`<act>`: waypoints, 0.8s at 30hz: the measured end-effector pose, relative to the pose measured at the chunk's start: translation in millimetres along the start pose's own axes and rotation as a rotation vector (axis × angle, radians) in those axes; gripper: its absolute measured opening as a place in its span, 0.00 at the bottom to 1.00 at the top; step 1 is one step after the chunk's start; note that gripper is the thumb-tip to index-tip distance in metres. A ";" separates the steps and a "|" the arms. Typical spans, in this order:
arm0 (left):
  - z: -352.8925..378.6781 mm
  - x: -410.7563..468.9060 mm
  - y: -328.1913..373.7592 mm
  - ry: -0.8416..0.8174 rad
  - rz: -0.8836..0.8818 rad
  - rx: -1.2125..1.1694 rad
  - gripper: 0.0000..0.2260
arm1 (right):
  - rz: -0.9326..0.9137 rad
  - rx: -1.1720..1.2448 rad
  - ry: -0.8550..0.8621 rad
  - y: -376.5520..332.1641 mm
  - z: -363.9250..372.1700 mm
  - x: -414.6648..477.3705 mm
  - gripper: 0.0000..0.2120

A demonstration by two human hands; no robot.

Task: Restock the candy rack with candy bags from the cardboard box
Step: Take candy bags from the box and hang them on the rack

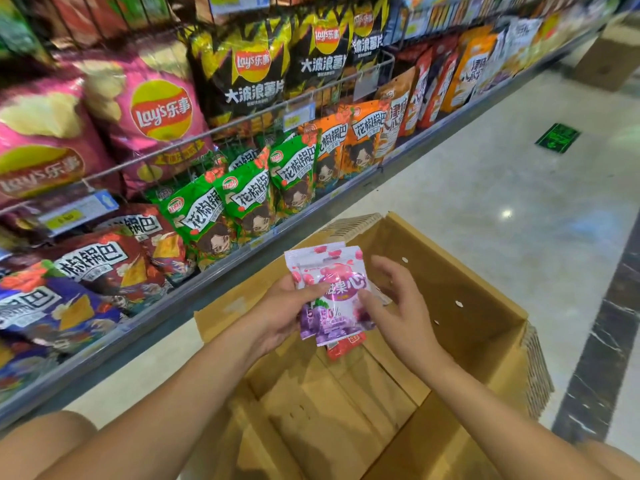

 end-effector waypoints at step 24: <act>29.9 -61.8 28.4 0.157 -0.102 0.102 0.14 | 0.628 0.228 0.097 19.1 -77.5 -21.4 0.08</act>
Point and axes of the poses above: each hand's wrist, its own x-axis towards the middle knuckle, its own z-axis out of the palm, y = z × x, the point moved 10 cm from there along x, towards the middle knuckle, and after that the axes turned 2 degrees about -z, right-handed, at the moved point
